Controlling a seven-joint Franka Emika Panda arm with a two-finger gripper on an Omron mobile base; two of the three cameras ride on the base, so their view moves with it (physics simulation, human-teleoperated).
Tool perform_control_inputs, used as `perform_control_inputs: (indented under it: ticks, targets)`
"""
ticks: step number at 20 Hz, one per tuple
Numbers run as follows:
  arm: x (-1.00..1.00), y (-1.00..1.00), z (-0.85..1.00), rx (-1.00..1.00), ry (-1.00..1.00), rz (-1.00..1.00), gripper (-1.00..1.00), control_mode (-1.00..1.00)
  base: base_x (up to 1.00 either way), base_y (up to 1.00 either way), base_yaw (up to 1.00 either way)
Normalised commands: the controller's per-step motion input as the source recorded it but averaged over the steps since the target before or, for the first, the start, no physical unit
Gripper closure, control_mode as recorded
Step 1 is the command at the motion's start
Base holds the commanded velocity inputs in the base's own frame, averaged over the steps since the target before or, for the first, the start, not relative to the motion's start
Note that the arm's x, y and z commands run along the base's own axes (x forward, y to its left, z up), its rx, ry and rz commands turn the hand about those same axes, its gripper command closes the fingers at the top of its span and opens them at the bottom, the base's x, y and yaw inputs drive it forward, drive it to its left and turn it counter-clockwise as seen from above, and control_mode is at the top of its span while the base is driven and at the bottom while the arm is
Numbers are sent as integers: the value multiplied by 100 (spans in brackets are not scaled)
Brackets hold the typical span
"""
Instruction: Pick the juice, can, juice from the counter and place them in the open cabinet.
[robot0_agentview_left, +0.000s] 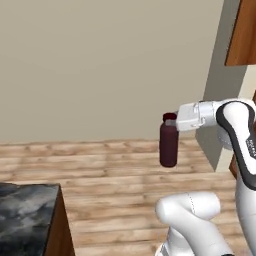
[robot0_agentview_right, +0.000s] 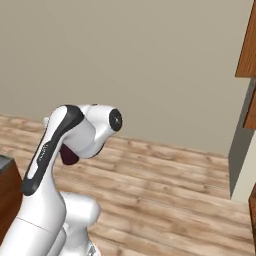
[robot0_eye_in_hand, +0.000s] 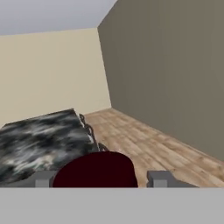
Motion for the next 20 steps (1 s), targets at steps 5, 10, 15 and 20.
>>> perform_control_inputs:
  ticks: [5,10,15,20]
  targets:
    - [0,0,0,0,0,0,100,100,92,0,-6]
    - [0,0,0,0,0,0,100,100,92,0,-4]
    - [0,0,0,0,0,0,100,100,92,0,-3]
    - [0,0,0,0,0,0,100,100,86,0,-12]
